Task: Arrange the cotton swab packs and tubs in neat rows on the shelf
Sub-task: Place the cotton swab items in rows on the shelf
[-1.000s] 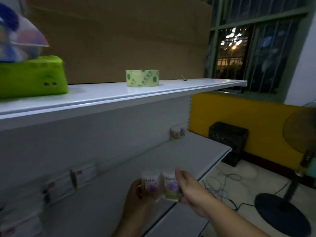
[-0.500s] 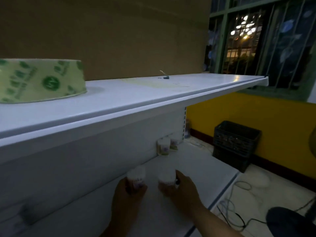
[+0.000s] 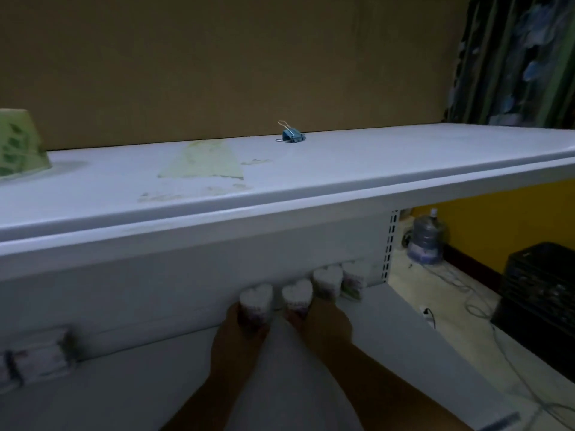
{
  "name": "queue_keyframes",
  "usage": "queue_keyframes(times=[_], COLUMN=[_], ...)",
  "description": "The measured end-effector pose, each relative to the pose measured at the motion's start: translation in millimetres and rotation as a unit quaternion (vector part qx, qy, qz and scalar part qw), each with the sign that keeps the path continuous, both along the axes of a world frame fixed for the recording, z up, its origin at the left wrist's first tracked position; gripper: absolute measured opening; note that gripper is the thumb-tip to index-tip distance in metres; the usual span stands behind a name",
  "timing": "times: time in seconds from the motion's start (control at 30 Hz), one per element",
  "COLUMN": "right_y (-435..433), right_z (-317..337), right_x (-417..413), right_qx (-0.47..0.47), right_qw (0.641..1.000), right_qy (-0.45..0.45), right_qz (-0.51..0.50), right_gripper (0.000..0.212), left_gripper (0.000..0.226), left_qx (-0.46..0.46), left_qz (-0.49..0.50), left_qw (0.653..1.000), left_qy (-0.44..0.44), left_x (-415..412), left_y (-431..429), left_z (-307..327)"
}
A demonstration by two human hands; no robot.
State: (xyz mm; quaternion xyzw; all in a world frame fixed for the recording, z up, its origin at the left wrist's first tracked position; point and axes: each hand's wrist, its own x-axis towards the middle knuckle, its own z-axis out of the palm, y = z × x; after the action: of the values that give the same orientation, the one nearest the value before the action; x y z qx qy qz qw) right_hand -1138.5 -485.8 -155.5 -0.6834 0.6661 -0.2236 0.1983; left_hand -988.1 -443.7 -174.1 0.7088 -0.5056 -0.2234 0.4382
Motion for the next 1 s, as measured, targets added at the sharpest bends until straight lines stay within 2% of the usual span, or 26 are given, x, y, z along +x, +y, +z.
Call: queue_keyframes(times=[0.17,0.37,0.5,0.63,1.0], right_y=[-15,-10,-11,-14,-7], right_z=[2,-5,-11,-15,-8], right_x=[-3,-1,-2,-3,-6], right_qx=[0.013,-0.024,-0.050,-0.045,-0.030], right_qw=[1.000,0.999,0.998,0.997,0.999], right_qy=[0.005,0.015,0.033,0.051,0.025], right_qz=[-0.025,-0.037,-0.024,-0.021,-0.015], right_gripper=[0.062,0.043,0.049,0.054,0.051], left_gripper=[0.057,0.050,0.052,0.060,0.057], left_qx=[0.010,0.029,0.046,0.076,0.064], left_qz=[-0.004,0.021,0.027,0.030,0.044], left_qw=[0.999,0.995,0.992,0.978,0.982], left_qy=[-0.045,-0.096,-0.116,-0.191,-0.170], left_x=[2,4,-1,-5,-8], left_y=[-6,-11,-16,-19,-13], left_z=[-3,-6,-4,-2,7])
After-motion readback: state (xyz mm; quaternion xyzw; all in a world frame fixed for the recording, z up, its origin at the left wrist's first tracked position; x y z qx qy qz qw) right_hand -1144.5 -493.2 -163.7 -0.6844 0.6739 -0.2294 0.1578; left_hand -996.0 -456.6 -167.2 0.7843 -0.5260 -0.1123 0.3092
